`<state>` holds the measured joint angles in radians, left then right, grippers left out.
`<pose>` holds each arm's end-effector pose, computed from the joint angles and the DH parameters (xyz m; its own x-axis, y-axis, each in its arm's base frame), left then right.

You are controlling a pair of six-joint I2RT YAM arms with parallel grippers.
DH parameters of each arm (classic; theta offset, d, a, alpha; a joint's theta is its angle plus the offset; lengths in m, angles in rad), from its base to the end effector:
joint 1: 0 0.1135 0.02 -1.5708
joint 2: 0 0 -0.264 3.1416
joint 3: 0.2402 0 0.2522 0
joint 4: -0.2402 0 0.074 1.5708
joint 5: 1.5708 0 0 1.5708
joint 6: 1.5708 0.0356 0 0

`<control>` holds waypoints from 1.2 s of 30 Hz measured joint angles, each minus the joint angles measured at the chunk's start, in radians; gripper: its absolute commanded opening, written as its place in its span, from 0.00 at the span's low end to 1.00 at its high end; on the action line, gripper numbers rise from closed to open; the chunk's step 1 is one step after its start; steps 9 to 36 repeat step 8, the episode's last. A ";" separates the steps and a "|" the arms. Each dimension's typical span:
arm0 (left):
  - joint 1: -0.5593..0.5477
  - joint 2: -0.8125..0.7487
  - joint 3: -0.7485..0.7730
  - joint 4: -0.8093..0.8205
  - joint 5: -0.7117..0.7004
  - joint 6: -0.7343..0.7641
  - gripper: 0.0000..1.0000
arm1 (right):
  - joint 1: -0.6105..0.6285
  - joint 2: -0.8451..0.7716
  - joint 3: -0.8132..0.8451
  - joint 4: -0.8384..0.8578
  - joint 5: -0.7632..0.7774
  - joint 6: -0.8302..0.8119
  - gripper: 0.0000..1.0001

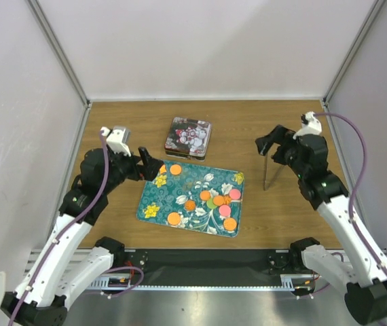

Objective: Pack the cookies

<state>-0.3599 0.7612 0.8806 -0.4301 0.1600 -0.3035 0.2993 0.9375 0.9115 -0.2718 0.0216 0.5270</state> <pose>0.1560 -0.0648 0.3510 -0.4194 -0.1574 -0.8941 0.3818 0.8629 -0.3310 0.2056 0.0626 0.3478 -0.3807 0.4088 -0.8295 -0.0967 0.8745 0.4753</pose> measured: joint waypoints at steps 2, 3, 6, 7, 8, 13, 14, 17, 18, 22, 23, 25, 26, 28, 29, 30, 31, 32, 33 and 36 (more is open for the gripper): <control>0.000 -0.039 -0.041 -0.008 0.000 0.008 0.97 | 0.000 -0.066 -0.040 -0.030 0.036 -0.005 1.00; 0.000 -0.051 -0.055 -0.008 0.002 0.011 0.97 | 0.000 -0.084 -0.049 -0.043 0.050 -0.005 1.00; 0.000 -0.062 -0.077 -0.006 0.005 0.017 0.97 | 0.000 -0.095 -0.055 -0.071 0.077 -0.005 1.00; 0.000 -0.062 -0.082 -0.006 0.005 0.017 0.97 | 0.000 -0.092 -0.055 -0.074 0.081 -0.005 1.00; 0.000 -0.062 -0.088 -0.005 0.006 0.018 0.97 | 0.000 -0.088 -0.058 -0.075 0.087 -0.005 0.99; 0.000 -0.062 -0.088 -0.005 0.006 0.018 0.97 | 0.000 -0.088 -0.058 -0.075 0.087 -0.005 0.99; 0.000 -0.062 -0.088 -0.005 0.006 0.018 0.97 | 0.000 -0.088 -0.058 -0.075 0.087 -0.005 0.99; 0.000 -0.062 -0.088 -0.005 0.006 0.018 0.97 | 0.000 -0.088 -0.058 -0.075 0.087 -0.005 0.99; 0.000 -0.062 -0.088 -0.005 0.006 0.018 0.97 | 0.000 -0.088 -0.058 -0.075 0.087 -0.005 0.99; 0.000 -0.062 -0.088 -0.005 0.006 0.018 0.97 | 0.000 -0.088 -0.058 -0.075 0.087 -0.005 0.99; 0.000 -0.062 -0.088 -0.005 0.006 0.018 0.97 | 0.000 -0.088 -0.058 -0.075 0.087 -0.005 0.99; 0.000 -0.062 -0.088 -0.005 0.006 0.018 0.97 | 0.000 -0.088 -0.058 -0.075 0.087 -0.005 0.99; 0.000 -0.062 -0.088 -0.005 0.006 0.018 0.97 | 0.000 -0.088 -0.058 -0.075 0.087 -0.005 0.99; 0.000 -0.062 -0.088 -0.005 0.006 0.018 0.97 | 0.000 -0.088 -0.058 -0.075 0.087 -0.005 0.99; 0.000 -0.062 -0.088 -0.005 0.006 0.018 0.97 | 0.000 -0.088 -0.058 -0.075 0.087 -0.005 0.99; 0.000 -0.062 -0.088 -0.005 0.006 0.018 0.97 | 0.000 -0.088 -0.058 -0.075 0.087 -0.005 0.99; 0.000 -0.062 -0.088 -0.005 0.006 0.018 0.97 | 0.000 -0.088 -0.058 -0.075 0.087 -0.005 0.99; 0.000 -0.062 -0.088 -0.005 0.006 0.018 0.97 | 0.000 -0.088 -0.058 -0.075 0.087 -0.005 0.99; 0.000 -0.062 -0.088 -0.005 0.006 0.018 0.97 | 0.000 -0.088 -0.058 -0.075 0.087 -0.005 0.99; 0.000 -0.062 -0.088 -0.005 0.006 0.018 0.97 | 0.000 -0.088 -0.058 -0.075 0.087 -0.005 0.99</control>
